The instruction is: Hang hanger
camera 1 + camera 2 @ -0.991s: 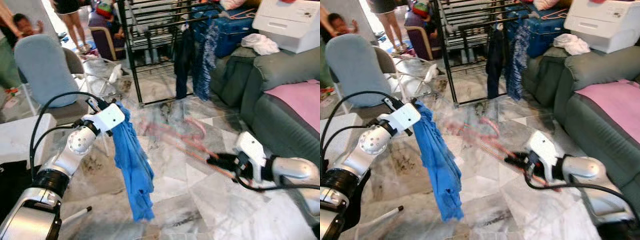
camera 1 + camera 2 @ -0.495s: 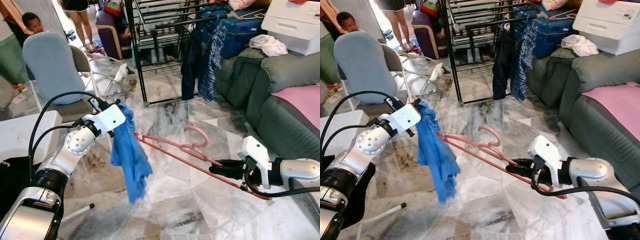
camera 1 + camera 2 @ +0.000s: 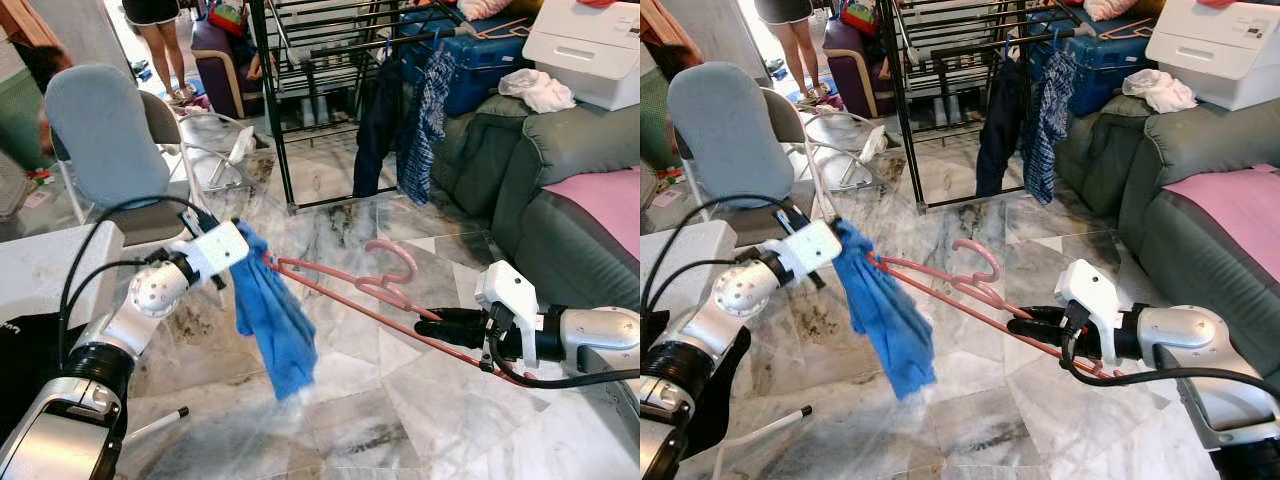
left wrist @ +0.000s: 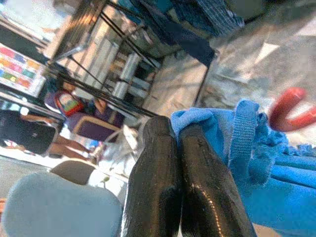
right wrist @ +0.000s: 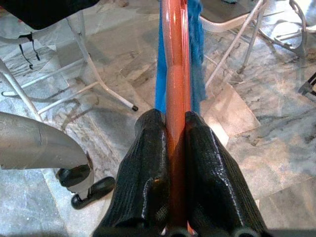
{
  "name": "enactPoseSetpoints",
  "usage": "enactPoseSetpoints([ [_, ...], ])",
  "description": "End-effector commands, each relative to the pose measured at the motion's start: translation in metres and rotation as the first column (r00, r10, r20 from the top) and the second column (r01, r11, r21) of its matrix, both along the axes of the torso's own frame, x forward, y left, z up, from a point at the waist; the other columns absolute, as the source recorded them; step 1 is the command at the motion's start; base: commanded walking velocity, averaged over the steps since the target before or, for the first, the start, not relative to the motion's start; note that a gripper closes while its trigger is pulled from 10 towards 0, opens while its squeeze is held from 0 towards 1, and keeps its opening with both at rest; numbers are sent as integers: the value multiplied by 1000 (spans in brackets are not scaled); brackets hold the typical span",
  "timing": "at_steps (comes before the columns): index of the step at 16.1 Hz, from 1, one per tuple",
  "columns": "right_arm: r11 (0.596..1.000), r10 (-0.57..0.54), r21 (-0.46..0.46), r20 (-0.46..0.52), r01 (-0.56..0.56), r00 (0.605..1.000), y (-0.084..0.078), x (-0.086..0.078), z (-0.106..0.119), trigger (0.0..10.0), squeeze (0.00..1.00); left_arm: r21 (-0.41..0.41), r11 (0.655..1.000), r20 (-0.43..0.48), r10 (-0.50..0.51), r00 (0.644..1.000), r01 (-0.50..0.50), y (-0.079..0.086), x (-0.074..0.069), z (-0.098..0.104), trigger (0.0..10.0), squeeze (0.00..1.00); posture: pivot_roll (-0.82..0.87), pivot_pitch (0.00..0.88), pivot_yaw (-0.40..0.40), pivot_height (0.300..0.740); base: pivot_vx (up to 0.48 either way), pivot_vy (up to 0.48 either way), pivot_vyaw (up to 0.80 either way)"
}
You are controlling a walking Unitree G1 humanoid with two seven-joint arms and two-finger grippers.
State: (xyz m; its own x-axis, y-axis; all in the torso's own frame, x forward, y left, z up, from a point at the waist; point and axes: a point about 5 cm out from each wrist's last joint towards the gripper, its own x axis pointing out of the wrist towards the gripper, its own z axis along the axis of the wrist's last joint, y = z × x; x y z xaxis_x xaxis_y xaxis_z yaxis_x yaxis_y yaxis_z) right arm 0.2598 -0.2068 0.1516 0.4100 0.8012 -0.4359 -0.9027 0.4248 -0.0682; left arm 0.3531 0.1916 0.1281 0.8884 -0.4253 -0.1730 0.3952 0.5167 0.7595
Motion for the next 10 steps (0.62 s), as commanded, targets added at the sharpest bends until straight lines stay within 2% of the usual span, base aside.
enactPoseSetpoints([
  [1, 1000, 23, 14, 48, -23, 999, 4, 1, 11, 10000, 0, 3, 1000, -13, -3, 1000, 3, 1, 0, 0, 10000, 0, -157, 0, 95, 740, 0, 0, 0],
  [4, 1000, 13, 22, 47, -14, 999, 7, 4, 6, 10000, 0, -53, 995, 7, -81, 997, 81, -13, -1, 8, 10000, 0, -153, 0, 93, 740, 0, 0, 0],
  [7, 999, 4, 33, 50, -6, 999, 11, 7, 3, 10000, 0, -66, 990, 13, -124, 992, 125, -20, -3, 10, 10000, 0, -145, 0, 93, 740, 0, 0, 0],
  [10, 999, -9, 44, 61, 7, 998, 12, 10, 3, 10000, 0, -81, 986, 24, -143, 989, 145, -21, -5, 16, 10000, 0, -142, 0, 93, 740, 0, 0, 0],
])
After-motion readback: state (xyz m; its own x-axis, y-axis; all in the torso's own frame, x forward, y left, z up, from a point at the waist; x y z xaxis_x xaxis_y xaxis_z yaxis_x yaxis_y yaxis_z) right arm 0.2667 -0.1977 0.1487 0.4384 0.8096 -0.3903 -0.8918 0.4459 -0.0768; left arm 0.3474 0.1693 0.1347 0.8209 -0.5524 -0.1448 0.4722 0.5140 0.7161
